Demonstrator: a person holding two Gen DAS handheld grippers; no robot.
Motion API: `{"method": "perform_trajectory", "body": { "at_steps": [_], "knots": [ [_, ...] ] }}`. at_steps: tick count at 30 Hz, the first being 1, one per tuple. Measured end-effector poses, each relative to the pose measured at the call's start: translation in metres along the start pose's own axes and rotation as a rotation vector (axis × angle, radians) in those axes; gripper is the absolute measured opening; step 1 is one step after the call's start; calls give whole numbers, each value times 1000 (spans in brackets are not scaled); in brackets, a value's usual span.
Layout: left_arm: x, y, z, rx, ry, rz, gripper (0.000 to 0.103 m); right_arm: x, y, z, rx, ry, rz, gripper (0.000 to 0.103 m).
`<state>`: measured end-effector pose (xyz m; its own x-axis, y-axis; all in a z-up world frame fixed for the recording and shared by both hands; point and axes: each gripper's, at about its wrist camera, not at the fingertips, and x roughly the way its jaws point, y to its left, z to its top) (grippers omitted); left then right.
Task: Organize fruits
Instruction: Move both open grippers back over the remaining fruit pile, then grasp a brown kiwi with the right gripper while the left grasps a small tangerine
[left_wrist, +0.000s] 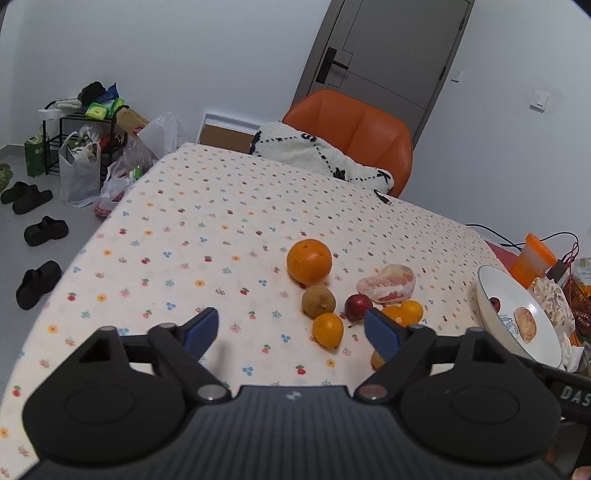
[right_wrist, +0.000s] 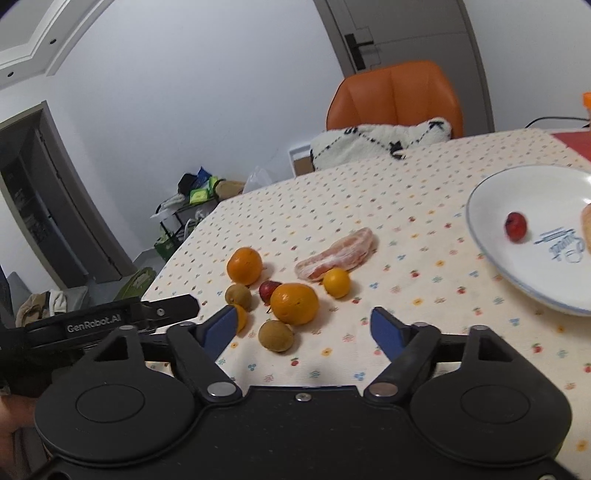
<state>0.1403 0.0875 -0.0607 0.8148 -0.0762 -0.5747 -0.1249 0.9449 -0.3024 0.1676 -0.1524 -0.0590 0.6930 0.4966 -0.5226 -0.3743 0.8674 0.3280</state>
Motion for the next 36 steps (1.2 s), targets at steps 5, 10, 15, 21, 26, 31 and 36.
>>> {"method": "perform_trajectory", "body": {
  "at_steps": [5, 10, 15, 21, 26, 31, 36],
  "knots": [
    [7, 3, -1, -16, 18, -15, 67, 16, 6, -4, -2, 33, 15, 71],
    [12, 5, -2, -29, 30, -32, 66, 34, 14, -8, -5, 67, 23, 65],
    [18, 7, 1, -57, 29, -47, 66, 44, 20, -11, -42, 65, -1, 61],
    [28, -1, -1, -38, 48, -55, 66, 46, 15, -9, -29, 83, 29, 25],
    [36, -12, -5, -6, 53, -57, 65, 34, 7, -9, -19, 73, 13, 25],
    [38, -24, -8, 32, 54, -54, 63, 24, -6, -8, 14, 54, -1, 25],
    [42, -30, -10, 60, 61, -30, 29, 15, -14, -9, 37, 34, -8, 25]
  ]
}}
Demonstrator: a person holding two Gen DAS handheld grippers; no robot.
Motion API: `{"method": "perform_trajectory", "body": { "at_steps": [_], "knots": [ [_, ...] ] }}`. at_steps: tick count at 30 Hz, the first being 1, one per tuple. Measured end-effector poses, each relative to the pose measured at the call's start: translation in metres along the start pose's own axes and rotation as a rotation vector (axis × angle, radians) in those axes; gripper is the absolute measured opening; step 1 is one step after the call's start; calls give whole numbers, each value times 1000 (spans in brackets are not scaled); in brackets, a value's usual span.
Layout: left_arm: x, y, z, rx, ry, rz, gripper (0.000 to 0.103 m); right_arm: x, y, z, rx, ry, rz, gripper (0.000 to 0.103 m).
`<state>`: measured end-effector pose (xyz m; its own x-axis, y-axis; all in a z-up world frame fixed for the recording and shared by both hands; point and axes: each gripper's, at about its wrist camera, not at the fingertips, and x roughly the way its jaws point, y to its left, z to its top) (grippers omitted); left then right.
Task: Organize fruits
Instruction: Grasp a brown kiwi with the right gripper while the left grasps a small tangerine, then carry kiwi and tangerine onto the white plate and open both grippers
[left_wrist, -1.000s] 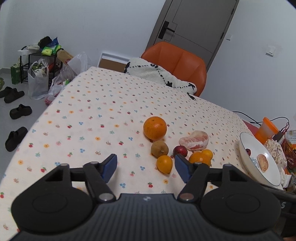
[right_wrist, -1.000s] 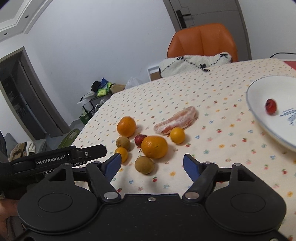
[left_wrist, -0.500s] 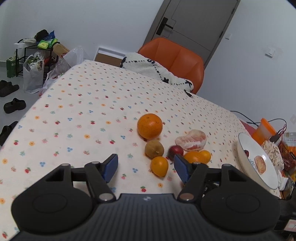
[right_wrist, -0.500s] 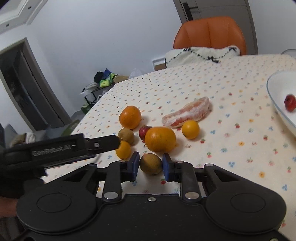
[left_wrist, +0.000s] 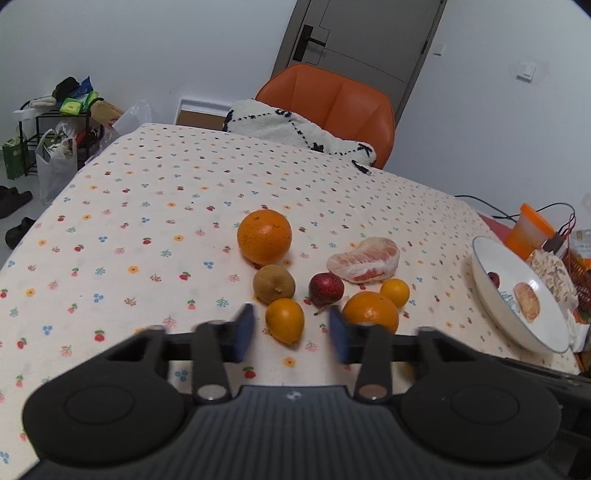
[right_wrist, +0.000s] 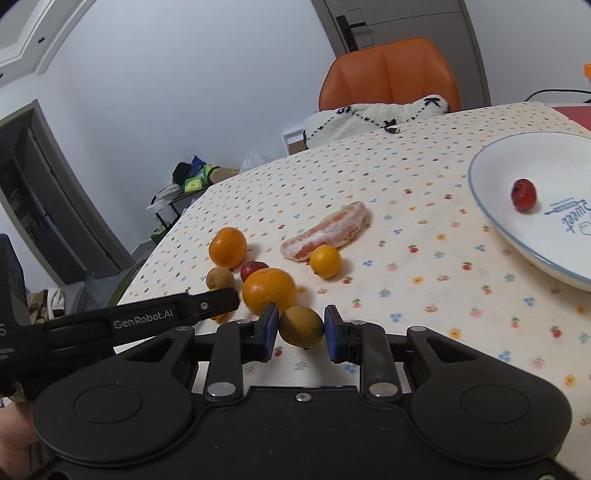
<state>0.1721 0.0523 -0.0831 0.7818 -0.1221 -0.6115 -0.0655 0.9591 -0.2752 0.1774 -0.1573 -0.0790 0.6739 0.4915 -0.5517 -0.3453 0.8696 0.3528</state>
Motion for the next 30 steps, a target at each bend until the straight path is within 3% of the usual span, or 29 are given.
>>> {"method": "perform_trajectory", "body": {
  "at_steps": [1, 2, 17, 30],
  "knots": [
    [0, 0, 0, 2, 8, -1, 21, -1, -2, 0, 4, -5, -1, 25],
    [0, 0, 1, 4, 13, -4, 21, -3, -4, 1, 8, -10, -2, 25],
    [-25, -13, 6, 17, -31, -27, 21, -25, -16, 3, 42, -70, -8, 25],
    [-36, -58, 6, 69, -54, -109, 21, -60, -46, 8, 78, -150, -69, 25]
  ]
}}
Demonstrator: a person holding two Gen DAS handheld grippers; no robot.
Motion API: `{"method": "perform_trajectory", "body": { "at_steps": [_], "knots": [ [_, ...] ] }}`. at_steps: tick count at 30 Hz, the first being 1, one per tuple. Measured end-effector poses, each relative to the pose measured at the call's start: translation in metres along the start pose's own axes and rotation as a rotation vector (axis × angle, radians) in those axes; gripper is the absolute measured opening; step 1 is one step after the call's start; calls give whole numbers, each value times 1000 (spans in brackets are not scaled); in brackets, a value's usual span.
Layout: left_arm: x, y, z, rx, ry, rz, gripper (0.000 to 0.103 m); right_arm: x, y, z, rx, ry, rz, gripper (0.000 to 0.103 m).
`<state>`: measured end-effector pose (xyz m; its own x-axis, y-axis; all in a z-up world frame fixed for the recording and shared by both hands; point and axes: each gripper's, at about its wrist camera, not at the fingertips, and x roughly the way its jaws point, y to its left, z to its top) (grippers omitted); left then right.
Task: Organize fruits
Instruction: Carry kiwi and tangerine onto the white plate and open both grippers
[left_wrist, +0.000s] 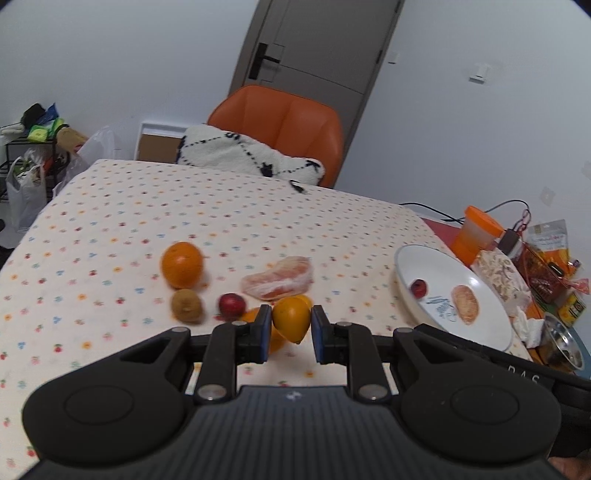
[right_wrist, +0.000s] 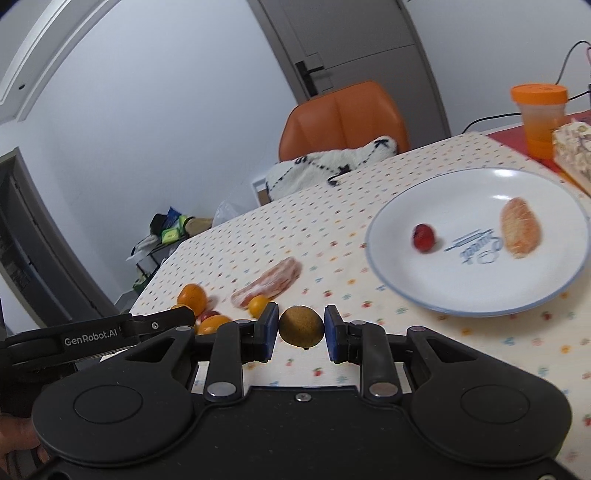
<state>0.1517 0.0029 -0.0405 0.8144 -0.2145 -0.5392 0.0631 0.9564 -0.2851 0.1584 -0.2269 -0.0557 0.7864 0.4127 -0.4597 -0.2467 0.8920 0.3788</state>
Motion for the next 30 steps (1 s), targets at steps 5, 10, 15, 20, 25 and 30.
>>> {"method": "perform_trajectory", "body": {
  "at_steps": [5, 10, 15, 20, 25, 30],
  "knots": [
    [3, -18, -1, 19, -2, -22, 21, -12, -15, 4, 21, -25, -19, 25],
    [9, -35, -3, 36, 2, -43, 21, -24, -29, 4, 43, -50, -36, 25],
    [14, -55, -4, 39, 12, -81, 21, -37, -42, 7, 47, -84, -67, 25],
    [19, -79, -3, 24, 12, -122, 21, -50, -55, 8, 64, -116, -62, 25],
    [27, -100, -2, 46, 12, -126, 21, -57, -72, 10, 92, -134, -55, 25],
    [38, -118, -1, 78, 23, -98, 21, -62, -90, 13, 124, -165, -29, 25]
  ]
}}
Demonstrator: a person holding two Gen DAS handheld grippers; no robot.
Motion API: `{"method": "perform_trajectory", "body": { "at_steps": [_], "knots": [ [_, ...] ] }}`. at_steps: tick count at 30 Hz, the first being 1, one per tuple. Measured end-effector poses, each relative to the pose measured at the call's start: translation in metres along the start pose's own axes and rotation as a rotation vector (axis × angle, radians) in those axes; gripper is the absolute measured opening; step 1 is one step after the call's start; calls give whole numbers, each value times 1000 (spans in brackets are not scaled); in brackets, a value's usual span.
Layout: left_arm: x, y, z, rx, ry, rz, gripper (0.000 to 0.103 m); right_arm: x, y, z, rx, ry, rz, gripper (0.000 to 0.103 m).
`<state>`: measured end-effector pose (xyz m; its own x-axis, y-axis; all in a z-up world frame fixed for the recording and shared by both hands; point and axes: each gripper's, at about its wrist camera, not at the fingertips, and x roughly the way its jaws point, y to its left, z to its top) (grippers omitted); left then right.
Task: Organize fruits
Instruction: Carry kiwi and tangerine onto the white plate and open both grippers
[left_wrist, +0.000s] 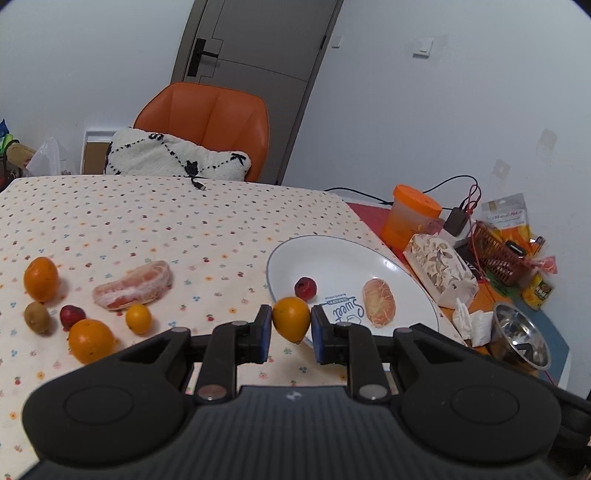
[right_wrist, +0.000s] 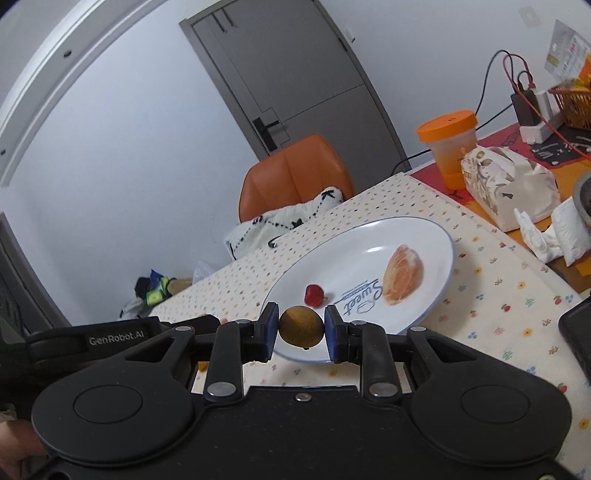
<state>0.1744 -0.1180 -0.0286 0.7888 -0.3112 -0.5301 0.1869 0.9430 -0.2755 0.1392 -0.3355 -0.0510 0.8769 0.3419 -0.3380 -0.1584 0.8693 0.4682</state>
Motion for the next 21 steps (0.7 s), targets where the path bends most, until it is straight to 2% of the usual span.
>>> {"method": "perform_trajectory", "body": {
  "at_steps": [11, 19, 21],
  "knots": [
    [30, -22, -2, -15, 17, -14, 21, 13, -24, 16, 12, -23, -12, 25],
    [58, -25, -10, -18, 73, -20, 21, 18, -38, 14, 29, -20, -32, 25],
    [61, -24, -11, -28, 66, -15, 21, 19, -39, 14, 31, -16, -32, 25]
  ]
}}
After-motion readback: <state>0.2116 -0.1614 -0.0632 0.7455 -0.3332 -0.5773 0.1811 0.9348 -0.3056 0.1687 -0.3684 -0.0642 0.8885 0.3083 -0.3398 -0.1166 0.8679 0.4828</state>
